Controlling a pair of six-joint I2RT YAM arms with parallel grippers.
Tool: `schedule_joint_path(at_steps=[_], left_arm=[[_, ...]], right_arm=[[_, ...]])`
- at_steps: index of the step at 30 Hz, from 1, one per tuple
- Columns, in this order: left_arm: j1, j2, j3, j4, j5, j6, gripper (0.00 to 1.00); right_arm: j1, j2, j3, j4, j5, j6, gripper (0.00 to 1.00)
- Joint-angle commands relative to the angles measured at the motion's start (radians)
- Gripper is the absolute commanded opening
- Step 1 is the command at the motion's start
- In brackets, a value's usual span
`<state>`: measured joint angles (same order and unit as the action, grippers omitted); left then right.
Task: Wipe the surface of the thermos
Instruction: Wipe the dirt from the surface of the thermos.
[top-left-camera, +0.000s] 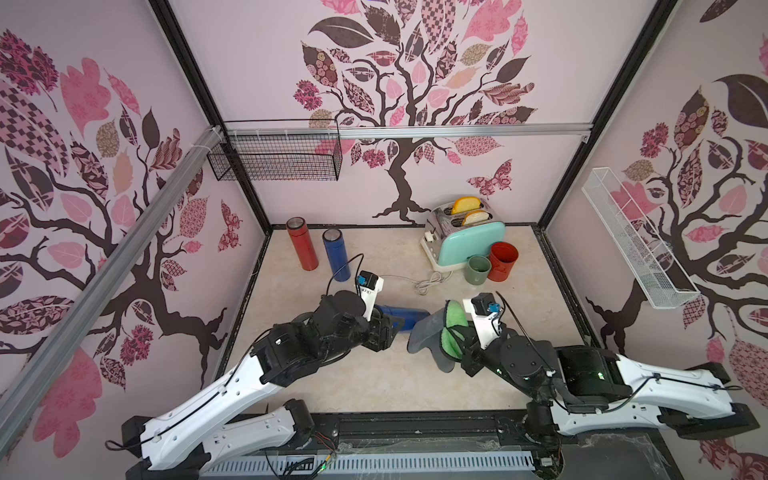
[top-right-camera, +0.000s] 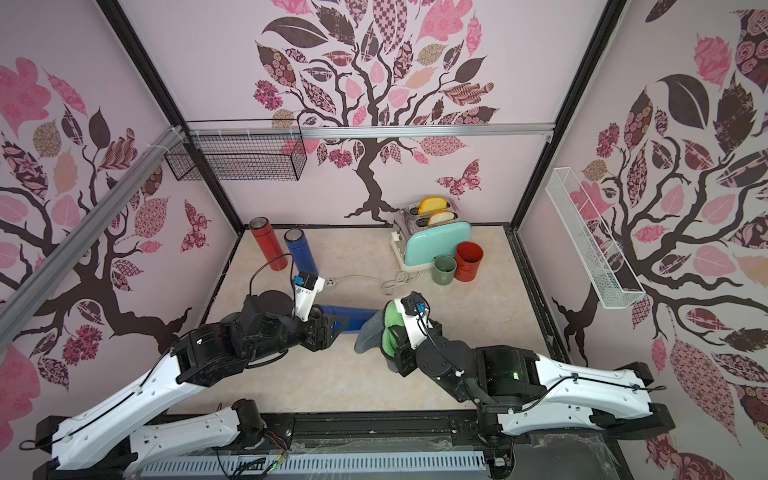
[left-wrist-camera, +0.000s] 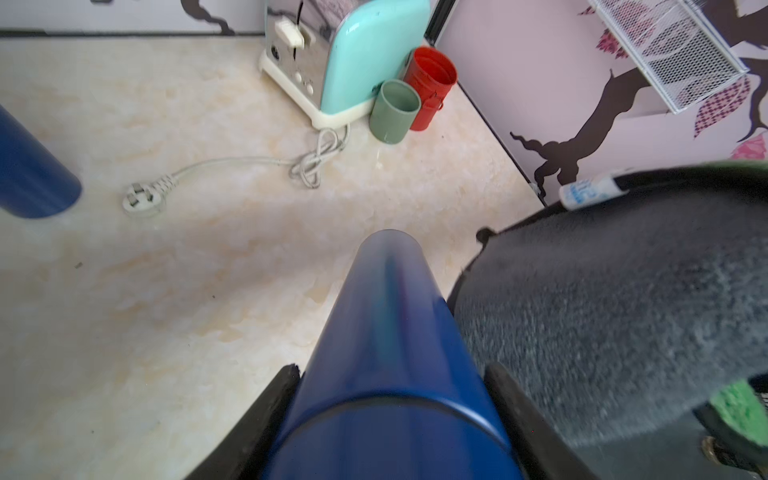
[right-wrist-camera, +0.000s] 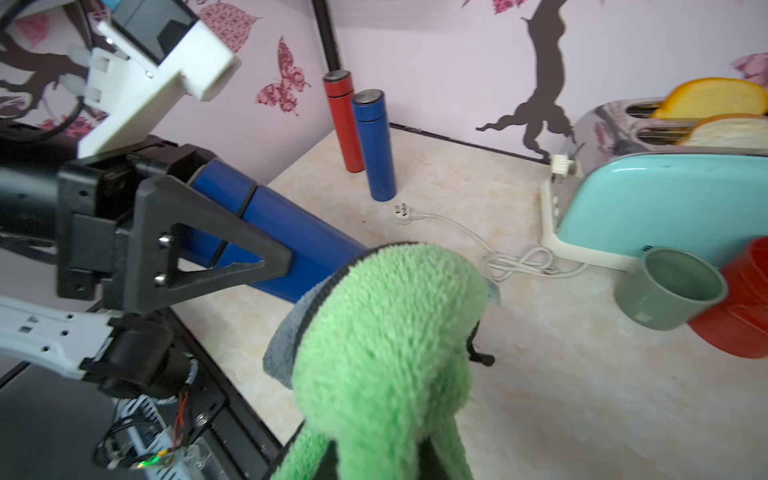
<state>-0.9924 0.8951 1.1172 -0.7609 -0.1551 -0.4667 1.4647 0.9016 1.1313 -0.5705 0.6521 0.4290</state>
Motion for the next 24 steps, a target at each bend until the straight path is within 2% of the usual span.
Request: schedule_joint_path(at_steps=[1,6,8,9,13,17,19,21,24], left_arm=[[-0.009,-0.068,-0.034,0.147,-0.064,0.152,0.00],[-0.022,-0.104,-0.085,0.168,-0.054,0.258,0.00],[-0.042,-0.104,-0.100,0.179,-0.070,0.298,0.00],[-0.057,-0.103,-0.105,0.182,-0.083,0.319,0.00],[-0.183,-0.062,-0.105,0.182,-0.222,0.436,0.00],[-0.233,-0.065,-0.107,0.198,-0.289,0.505,0.00],[-0.235,-0.087,-0.120,0.220,-0.287,0.527,0.00],[-0.236,-0.104,-0.133,0.228,-0.290,0.554,0.00],[-0.236,-0.111,-0.151,0.224,-0.303,0.604,0.00]], right_arm=[[-0.001,0.033,0.086,0.058,-0.146,-0.055,0.00],[-0.014,0.083,0.145,0.120,-0.280,-0.076,0.00],[-0.066,0.105,0.156,0.129,-0.364,-0.040,0.00],[-0.122,0.109,0.151,0.136,-0.421,-0.011,0.00],[-0.436,0.085,0.012,0.249,-0.801,0.164,0.00],[-0.727,0.075,-0.184,0.304,-1.050,0.263,0.00],[-0.785,0.053,-0.235,0.292,-1.056,0.258,0.00],[-0.788,0.034,-0.238,0.251,-1.023,0.234,0.00],[-0.786,0.030,-0.211,0.246,-1.053,0.249,0.00]])
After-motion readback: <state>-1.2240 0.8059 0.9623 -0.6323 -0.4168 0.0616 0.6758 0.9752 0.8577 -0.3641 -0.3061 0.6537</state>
